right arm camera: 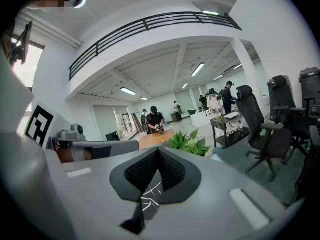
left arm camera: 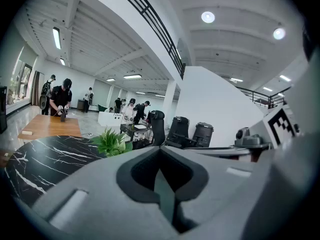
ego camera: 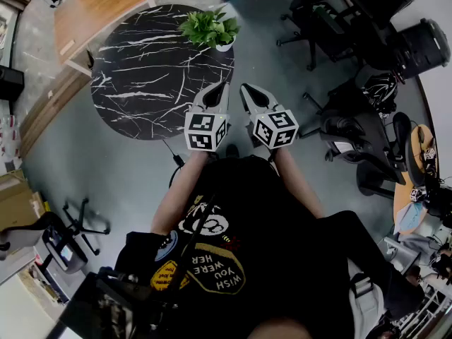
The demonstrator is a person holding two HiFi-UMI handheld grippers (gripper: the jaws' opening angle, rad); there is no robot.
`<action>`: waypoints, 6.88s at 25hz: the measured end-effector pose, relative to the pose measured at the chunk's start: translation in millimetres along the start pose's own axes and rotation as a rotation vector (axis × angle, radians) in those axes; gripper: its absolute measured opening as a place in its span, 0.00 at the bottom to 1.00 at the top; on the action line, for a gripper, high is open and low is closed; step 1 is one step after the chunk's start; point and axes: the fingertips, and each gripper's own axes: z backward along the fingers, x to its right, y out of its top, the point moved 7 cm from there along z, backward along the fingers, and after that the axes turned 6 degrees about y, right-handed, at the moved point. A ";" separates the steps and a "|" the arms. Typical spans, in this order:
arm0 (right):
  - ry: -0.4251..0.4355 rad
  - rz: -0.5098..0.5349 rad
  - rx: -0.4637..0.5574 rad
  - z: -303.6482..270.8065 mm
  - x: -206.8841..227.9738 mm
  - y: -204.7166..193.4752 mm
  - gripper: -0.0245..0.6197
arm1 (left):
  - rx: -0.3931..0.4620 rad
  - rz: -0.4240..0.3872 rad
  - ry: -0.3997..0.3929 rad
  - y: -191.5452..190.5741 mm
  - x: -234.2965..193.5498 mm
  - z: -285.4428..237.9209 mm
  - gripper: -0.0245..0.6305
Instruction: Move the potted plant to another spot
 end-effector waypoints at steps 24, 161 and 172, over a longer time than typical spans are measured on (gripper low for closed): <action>-0.006 -0.002 -0.013 -20.1 5.7 -18.5 0.04 | -0.036 0.023 0.006 -17.1 -28.6 -7.4 0.04; 0.121 0.351 -0.206 -514.9 228.2 -122.3 0.82 | 0.009 0.205 0.479 -83.3 -300.5 -190.7 0.04; -0.003 0.347 -0.172 -519.9 275.8 -102.0 0.81 | 0.020 0.228 0.482 -79.3 -303.3 -181.5 0.04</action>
